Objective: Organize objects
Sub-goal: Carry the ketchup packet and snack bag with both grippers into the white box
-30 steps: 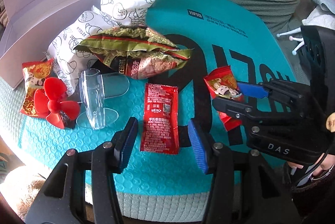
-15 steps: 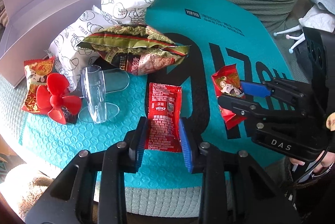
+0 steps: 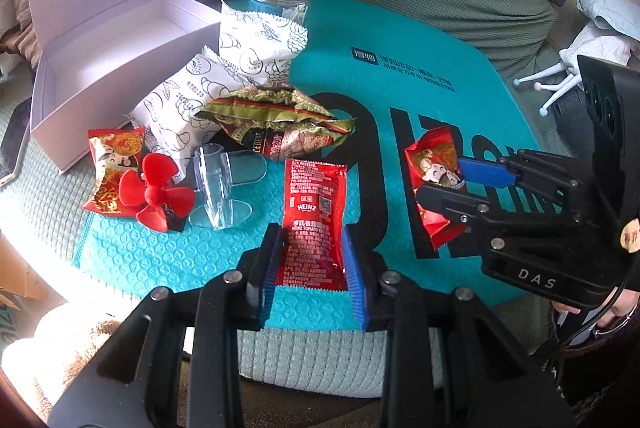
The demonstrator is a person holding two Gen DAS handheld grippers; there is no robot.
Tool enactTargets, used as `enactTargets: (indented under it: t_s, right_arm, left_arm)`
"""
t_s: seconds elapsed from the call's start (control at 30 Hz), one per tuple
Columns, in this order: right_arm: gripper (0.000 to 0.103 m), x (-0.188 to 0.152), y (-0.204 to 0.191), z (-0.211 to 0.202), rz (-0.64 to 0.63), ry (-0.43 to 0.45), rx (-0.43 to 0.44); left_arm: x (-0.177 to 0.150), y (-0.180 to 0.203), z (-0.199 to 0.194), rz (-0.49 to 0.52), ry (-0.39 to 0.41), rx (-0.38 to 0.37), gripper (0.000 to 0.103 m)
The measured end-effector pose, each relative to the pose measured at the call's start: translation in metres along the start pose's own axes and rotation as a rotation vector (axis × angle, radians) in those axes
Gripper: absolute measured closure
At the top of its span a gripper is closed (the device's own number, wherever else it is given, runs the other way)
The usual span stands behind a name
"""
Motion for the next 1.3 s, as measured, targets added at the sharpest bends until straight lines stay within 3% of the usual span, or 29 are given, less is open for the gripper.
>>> enactTargets:
  t_s: [0.27,0.6,1.0,1.3]
  right_arm:
    - [0.063,0.015,-0.031,-0.022,-0.049,0.044,0.051]
    - [0.063,0.035,-0.084,-0.031,-0.147,0.079,0.143]
    - [0.063,0.055,-0.129,-0.019,-0.231,0.066,0.221]
    - [0.063,0.076,-0.141,-0.001,-0.24,0.046,0.253]
  left_arm:
    - [0.009,-0.011,-0.035,-0.008,0.055,0.054,0.074]
    - [-0.003,-0.043,-0.076,-0.07,0.098,0.143,0.074]
    - [-0.011,-0.08,-0.089,-0.127,0.091,0.21,0.074]
    - [0.003,-0.103,-0.083,-0.116,0.095,0.25,0.074]
Point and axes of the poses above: each gripper's, at about its wrist camera, not at the fingertips, and z roughly the way its jaws point, y to its right, x to its top, the point moved 9 cm from there along z, roughly the way its jaws point, and after that the axes turned 1 degree about y, right-handed, at the moved point
